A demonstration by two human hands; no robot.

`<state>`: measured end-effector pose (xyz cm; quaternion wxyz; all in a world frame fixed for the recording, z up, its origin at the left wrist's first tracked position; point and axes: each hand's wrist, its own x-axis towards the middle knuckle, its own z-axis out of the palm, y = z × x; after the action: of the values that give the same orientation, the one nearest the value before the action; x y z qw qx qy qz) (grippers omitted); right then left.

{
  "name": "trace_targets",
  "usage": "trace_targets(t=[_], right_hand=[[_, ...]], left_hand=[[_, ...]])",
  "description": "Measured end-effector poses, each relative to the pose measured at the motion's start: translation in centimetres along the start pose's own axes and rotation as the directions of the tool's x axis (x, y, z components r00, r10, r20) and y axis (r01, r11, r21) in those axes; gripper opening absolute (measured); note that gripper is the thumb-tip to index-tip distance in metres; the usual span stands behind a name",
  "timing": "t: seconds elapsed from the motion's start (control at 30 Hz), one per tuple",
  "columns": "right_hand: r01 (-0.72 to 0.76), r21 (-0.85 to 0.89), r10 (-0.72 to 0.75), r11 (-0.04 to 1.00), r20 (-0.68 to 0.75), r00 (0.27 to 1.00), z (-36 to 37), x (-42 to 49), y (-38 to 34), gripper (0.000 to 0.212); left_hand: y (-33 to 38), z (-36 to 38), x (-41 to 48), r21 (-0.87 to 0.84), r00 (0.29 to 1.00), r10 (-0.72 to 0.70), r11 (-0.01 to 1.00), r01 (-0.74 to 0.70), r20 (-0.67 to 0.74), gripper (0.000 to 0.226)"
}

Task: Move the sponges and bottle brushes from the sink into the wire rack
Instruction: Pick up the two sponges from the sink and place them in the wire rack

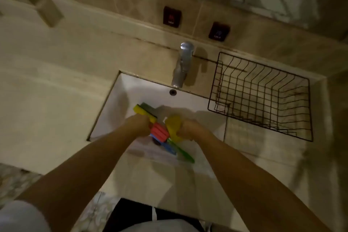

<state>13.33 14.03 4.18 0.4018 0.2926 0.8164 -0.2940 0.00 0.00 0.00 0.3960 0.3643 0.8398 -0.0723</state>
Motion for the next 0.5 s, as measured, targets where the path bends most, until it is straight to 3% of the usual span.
trace_targets(t=[0.1,0.2,0.37,0.5], right_hand=[[-0.107,0.097,0.11,0.99,-0.033,0.993,1.1,2.0,0.1,0.039],[-0.189,0.243,0.219,0.952,-0.106,0.97,3.2,4.0,0.4,0.049],[-0.227,0.415,0.3,0.881,-0.12,0.946,5.8,7.2,0.8,0.043],[-0.163,0.469,0.316,0.868,-0.267,0.911,7.3,7.4,0.6,0.056]], left_hand=[[-0.2,0.1,1.4,-0.023,0.975,0.077,0.996,-0.083,-0.211,0.021],[-0.4,0.4,2.8,0.107,0.893,0.153,0.987,-0.118,-0.424,0.026],[-2.0,1.3,5.1,0.162,0.919,0.151,0.982,-0.097,-0.364,0.028],[-3.3,1.7,5.8,0.198,0.916,0.182,0.973,-0.117,-0.357,0.024]])
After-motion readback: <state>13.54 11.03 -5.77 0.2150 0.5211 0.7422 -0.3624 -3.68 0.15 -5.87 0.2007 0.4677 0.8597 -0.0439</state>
